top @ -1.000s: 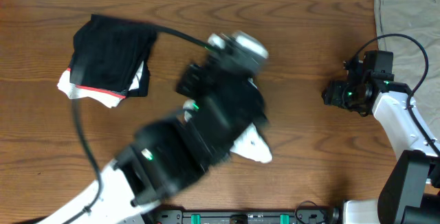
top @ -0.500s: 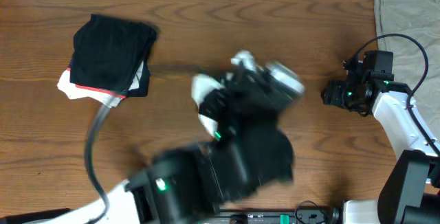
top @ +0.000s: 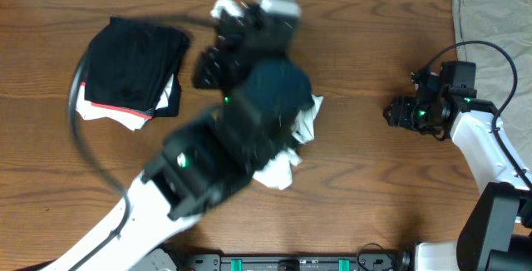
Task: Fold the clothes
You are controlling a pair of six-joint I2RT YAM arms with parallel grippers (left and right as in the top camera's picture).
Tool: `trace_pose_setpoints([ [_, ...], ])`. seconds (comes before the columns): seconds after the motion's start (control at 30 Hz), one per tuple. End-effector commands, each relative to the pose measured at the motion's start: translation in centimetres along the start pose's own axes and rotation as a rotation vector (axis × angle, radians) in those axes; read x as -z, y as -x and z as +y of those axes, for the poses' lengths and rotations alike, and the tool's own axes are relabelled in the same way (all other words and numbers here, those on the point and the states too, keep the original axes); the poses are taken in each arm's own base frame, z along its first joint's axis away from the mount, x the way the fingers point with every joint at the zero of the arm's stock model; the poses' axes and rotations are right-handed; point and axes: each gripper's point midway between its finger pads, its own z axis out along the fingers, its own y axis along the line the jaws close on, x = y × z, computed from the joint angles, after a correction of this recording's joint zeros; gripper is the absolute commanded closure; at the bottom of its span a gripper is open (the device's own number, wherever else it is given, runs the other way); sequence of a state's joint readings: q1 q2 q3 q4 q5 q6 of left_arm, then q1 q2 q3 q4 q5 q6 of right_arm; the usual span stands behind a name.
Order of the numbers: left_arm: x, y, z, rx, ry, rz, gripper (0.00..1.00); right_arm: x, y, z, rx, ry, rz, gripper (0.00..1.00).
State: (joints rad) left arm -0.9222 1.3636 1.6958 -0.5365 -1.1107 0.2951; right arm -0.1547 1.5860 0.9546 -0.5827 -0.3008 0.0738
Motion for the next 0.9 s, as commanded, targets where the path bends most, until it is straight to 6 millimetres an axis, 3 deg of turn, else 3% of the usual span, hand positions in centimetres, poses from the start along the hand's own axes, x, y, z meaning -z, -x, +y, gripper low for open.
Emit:
trace_pose_setpoints([
  [0.0,-1.9,-2.4,-2.3,0.091,-0.147,0.083,0.94,1.0,1.1,1.1,0.047,0.055,-0.040,0.38],
  [0.07,-3.5,-4.4,-4.0,0.134,-0.258,0.165,0.94,1.0,1.2,1.1,0.047,0.055,-0.041,0.39],
  [0.2,-5.0,-7.5,-8.9,0.345,-0.735,0.412,0.94,1.0,1.2,1.1,0.047,0.055,-0.041,0.38],
  [0.33,-5.5,-8.8,-10.0,0.585,-1.077,0.621,0.94,1.0,1.1,1.1,0.047,0.055,-0.040,0.39],
  [0.47,-7.5,-13.0,-9.6,0.659,-1.060,0.817,0.94,1.1,1.1,1.5,0.051,0.077,-0.040,0.44],
  [0.53,-7.7,-15.5,-9.4,0.603,-0.999,0.900,0.94,1.5,1.1,3.7,0.105,0.201,-0.044,0.55],
  [0.6,-7.5,-16.8,-9.4,0.534,-0.956,0.933,0.94,2.8,1.1,6.5,0.144,0.365,-0.055,0.62],
  [0.7,-7.1,-15.6,-9.7,0.503,-0.962,0.884,0.94,5.2,0.7,10.3,0.170,0.572,-0.065,0.62],
  [0.87,-6.8,-9.9,-8.4,0.501,-0.984,0.675,0.94,6.3,-2.1,14.3,0.232,0.692,0.023,0.54],
])
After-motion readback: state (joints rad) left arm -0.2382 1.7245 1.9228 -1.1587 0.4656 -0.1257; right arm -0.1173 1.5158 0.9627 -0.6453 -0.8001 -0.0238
